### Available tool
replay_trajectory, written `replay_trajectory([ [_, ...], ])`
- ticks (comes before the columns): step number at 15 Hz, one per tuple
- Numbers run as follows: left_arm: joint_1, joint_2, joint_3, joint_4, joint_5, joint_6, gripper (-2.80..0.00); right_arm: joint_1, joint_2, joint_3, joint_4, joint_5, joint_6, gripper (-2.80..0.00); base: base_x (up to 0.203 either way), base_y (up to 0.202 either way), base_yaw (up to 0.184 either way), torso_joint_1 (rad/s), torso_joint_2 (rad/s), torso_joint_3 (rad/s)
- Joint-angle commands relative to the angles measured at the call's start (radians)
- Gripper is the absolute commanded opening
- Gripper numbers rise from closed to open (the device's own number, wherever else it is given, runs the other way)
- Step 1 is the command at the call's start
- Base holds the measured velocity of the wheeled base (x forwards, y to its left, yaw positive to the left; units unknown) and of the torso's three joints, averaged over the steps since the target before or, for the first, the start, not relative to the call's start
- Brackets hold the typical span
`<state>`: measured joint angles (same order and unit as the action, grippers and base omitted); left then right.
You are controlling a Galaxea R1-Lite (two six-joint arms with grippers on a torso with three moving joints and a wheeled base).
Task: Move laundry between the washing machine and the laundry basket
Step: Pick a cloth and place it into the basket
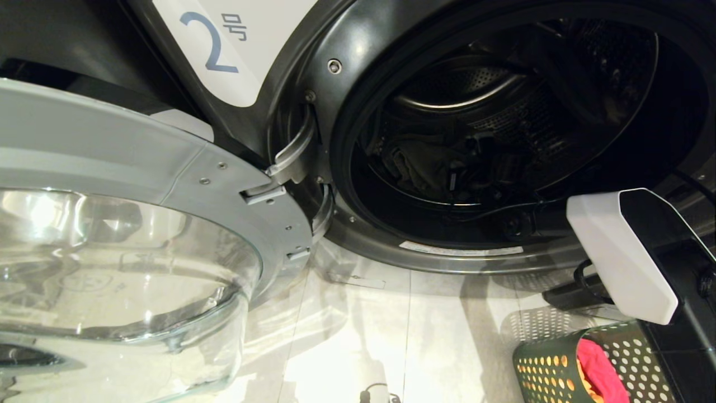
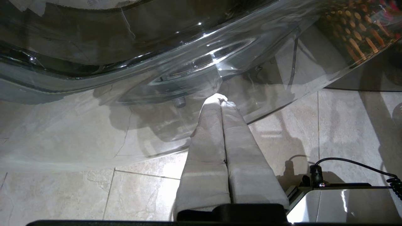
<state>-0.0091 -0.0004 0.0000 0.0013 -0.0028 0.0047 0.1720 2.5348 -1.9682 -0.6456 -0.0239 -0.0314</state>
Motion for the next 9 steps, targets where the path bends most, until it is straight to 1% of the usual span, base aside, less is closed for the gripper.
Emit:
replay_trajectory([
  [1, 0.0, 0.0, 0.0, 0.0, 0.0, 0.0, -2.8, 0.025, -0.05, 0.0, -0.003, 0.021, 0.011, -2.8, 0.0, 0.0, 0.0, 0.0, 0.0, 0.0],
  [3, 0.0, 0.0, 0.0, 0.0, 0.0, 0.0, -2.8, 0.035, -0.087, 0.0, 0.02, 0.026, 0.014, -2.8, 0.0, 0.0, 0.0, 0.0, 0.0, 0.0],
  [4, 0.0, 0.0, 0.0, 0.0, 0.0, 0.0, -2.8, 0.041, -0.099, 0.0, 0.037, 0.027, 0.015, 0.0, 0.0, 0.0, 0.0, 0.0, 0.0, 0.0],
  [6, 0.0, 0.0, 0.0, 0.0, 0.0, 0.0, -2.8, 0.05, -0.1, 0.0, 0.035, 0.029, 0.016, 0.0, 0.0, 0.0, 0.0, 0.0, 0.0, 0.0],
  [9, 0.0, 0.0, 0.0, 0.0, 0.0, 0.0, -2.8, 0.078, -0.114, 0.0, 0.029, 0.055, 0.061, 0.0, 0.0, 0.0, 0.0, 0.0, 0.0, 0.0],
])
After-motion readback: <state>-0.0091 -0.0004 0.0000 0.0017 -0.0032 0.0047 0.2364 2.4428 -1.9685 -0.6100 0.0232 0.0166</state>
